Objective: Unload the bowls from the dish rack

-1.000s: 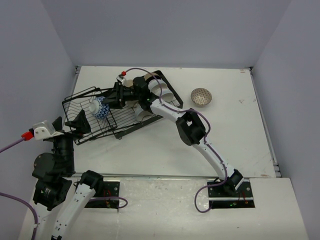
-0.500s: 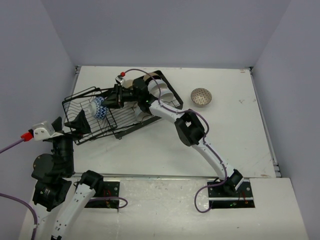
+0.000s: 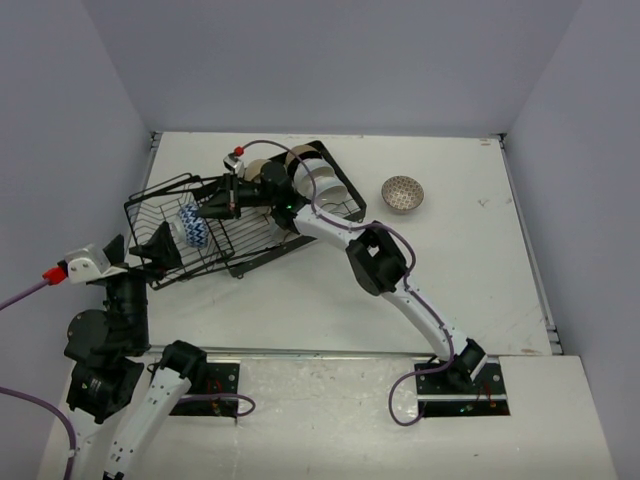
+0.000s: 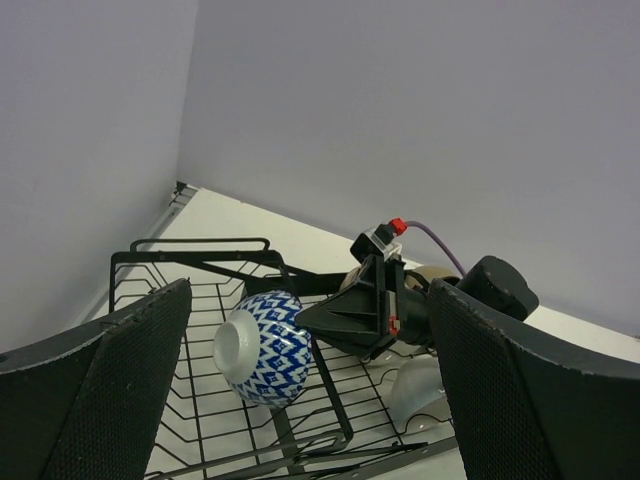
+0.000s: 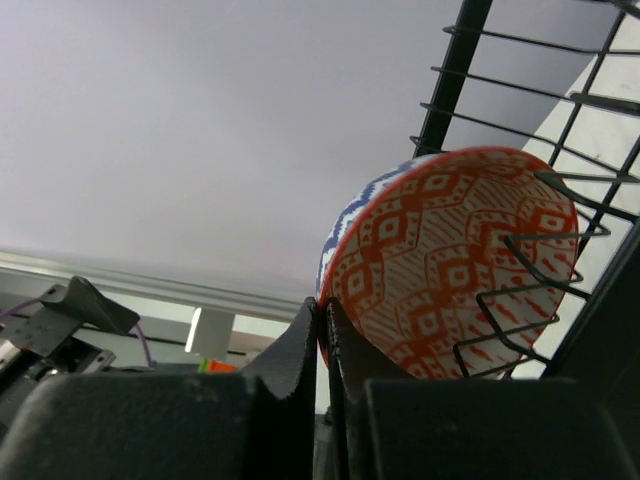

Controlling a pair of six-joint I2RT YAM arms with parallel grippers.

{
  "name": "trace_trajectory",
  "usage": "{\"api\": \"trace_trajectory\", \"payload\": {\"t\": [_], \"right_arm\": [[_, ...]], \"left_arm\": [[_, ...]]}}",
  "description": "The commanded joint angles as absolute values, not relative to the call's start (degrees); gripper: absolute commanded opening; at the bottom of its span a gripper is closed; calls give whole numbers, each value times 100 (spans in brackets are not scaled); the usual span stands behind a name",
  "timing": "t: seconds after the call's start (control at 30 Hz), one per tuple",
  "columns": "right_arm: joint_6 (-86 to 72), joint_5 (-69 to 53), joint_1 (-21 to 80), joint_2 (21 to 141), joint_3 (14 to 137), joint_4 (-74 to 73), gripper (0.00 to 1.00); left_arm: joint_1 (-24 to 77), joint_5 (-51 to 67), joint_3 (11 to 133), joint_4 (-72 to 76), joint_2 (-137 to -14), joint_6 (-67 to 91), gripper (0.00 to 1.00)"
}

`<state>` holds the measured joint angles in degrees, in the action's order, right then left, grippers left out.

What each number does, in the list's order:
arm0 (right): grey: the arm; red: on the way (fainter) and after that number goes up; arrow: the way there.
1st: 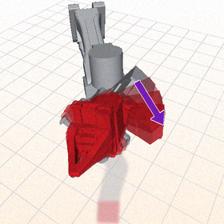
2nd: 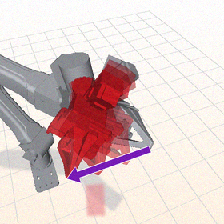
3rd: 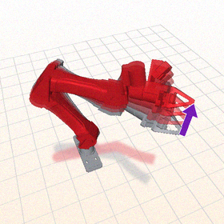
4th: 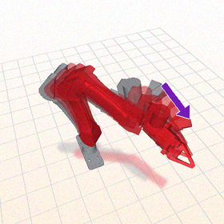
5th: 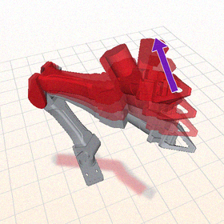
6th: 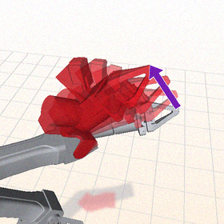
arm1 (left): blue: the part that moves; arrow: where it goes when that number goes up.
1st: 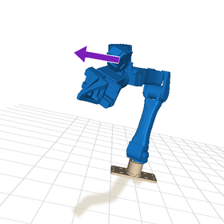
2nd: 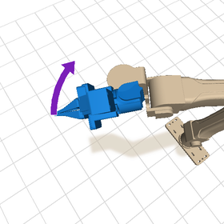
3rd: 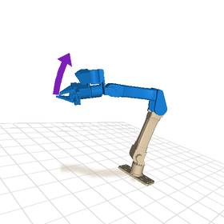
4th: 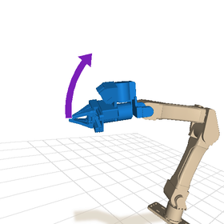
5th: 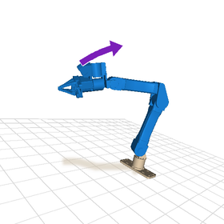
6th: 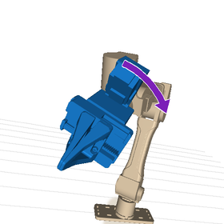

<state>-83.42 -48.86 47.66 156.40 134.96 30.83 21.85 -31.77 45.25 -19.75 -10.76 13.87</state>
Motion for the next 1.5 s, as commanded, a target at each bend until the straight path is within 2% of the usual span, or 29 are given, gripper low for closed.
{"api": "trace_trajectory", "payload": {"t": [0.0, 0.4, 0.73, 1.13, 1.33, 1.47], "right_arm": [[-8472, -4878, 4922, 15723, 13605, 3515, 0], [-8683, -4860, 4975, 15583, 13360, 4033, 0], [-8420, -4711, 4975, 14442, 12788, 4254, 0], [-8648, -4764, 4755, 14090, 12736, 4658, 0], [-8271, -4799, 4413, 13036, 11856, 4667, 0], [-8095, -4729, 3931, 12236, 10725, 4798, 0]], "left_arm": [[2206, -3234, 4474, -1732, -1002, 1266, 100], [2215, -3296, 4438, -1731, -967, 1266, 100], [2215, -3401, 4614, -1872, -1037, 1345, 100], [2215, -3533, 4720, -2039, -1169, 1476, 100], [2215, -3595, 4773, -2083, -1257, 1538, 100], [2215, -3621, 4755, -2083, -1274, 1556, 100]]}}
